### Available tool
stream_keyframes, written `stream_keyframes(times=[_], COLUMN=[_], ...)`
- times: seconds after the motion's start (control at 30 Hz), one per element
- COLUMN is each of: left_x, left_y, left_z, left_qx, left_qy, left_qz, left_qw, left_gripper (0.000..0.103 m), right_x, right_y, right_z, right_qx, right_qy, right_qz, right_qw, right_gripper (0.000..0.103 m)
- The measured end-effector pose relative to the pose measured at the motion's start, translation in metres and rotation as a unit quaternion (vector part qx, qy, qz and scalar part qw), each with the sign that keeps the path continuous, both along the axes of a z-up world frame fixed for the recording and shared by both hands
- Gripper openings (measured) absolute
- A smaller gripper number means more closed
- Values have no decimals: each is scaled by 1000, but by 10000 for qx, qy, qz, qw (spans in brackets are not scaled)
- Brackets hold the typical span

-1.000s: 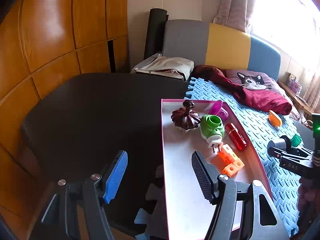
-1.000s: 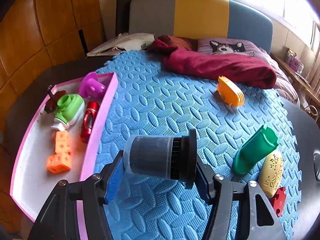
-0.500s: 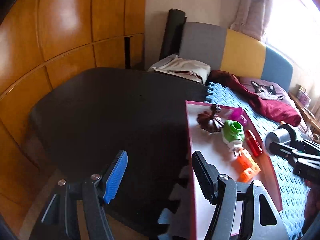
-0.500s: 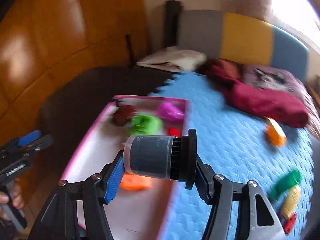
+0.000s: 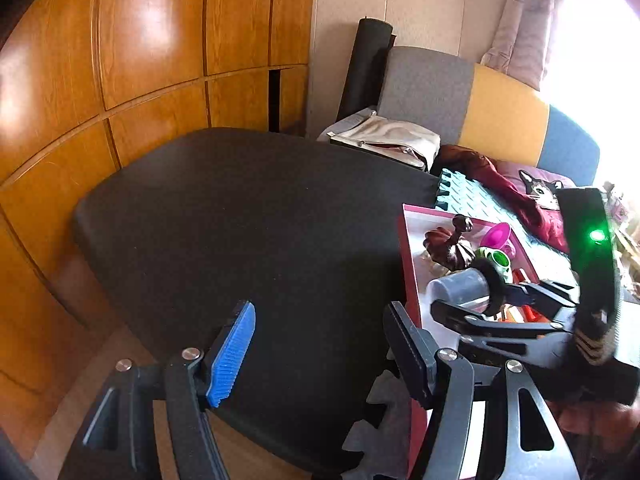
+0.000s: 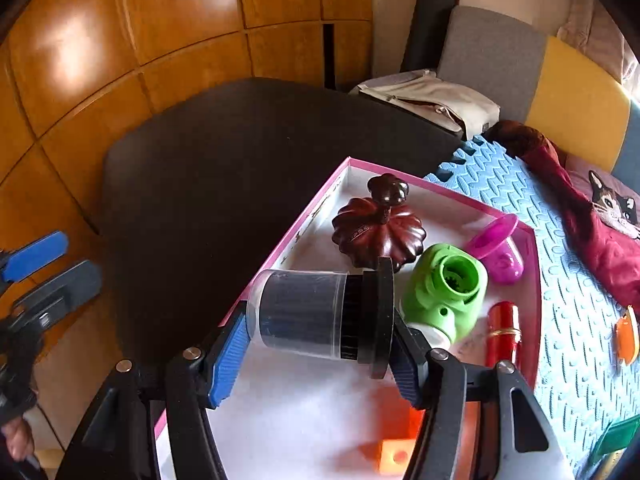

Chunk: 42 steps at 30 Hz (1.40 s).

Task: Organize rigid objects
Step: 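Carry the grey-black cylinder into the tray and open the right gripper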

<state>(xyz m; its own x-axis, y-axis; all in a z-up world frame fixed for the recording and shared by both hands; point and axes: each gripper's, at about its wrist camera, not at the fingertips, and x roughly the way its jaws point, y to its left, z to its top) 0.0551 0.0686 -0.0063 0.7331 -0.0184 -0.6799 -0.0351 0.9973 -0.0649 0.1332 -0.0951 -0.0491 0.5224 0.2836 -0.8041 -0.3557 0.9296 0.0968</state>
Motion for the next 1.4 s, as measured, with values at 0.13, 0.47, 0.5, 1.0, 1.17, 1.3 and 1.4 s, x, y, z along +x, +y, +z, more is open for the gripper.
stream_keyframes(times=[0.13, 0.47, 0.5, 1.0, 1.17, 1.3, 1.4], left_x=[0, -6, -7, -15, -15, -15, -16], left_y=[-1, -7, -8, -27, -34, -39, -44], left_z=[-1, 4, 5, 13, 13, 13, 12], left_qx=[23, 62, 66, 148, 186, 204, 228], left_qy=[18, -55, -62, -115, -116, -95, -98], left_qz=[-21, -96, -105, -371, -458, -521, -578], left_qw=[10000, 9999, 9999, 9991, 9987, 9984, 9980], left_gripper=[68, 68, 68, 68, 68, 68, 72], right_x=[2, -18, -20, -58, -68, -77, -83], right_y=[1, -25, -28, -98, -123, -146, -165], right_z=[-4, 17, 19, 52, 57, 60, 62], right_qx=[95, 619, 648, 892, 869, 863, 863], right_qy=[127, -119, -140, -624, -739, -839, -904], right_qz=[-28, -147, -190, -929, -1189, -1423, -1626], right_qw=[9999, 9979, 9976, 9897, 9863, 9825, 9787], right_gripper=[65, 67, 67, 67, 67, 67, 67])
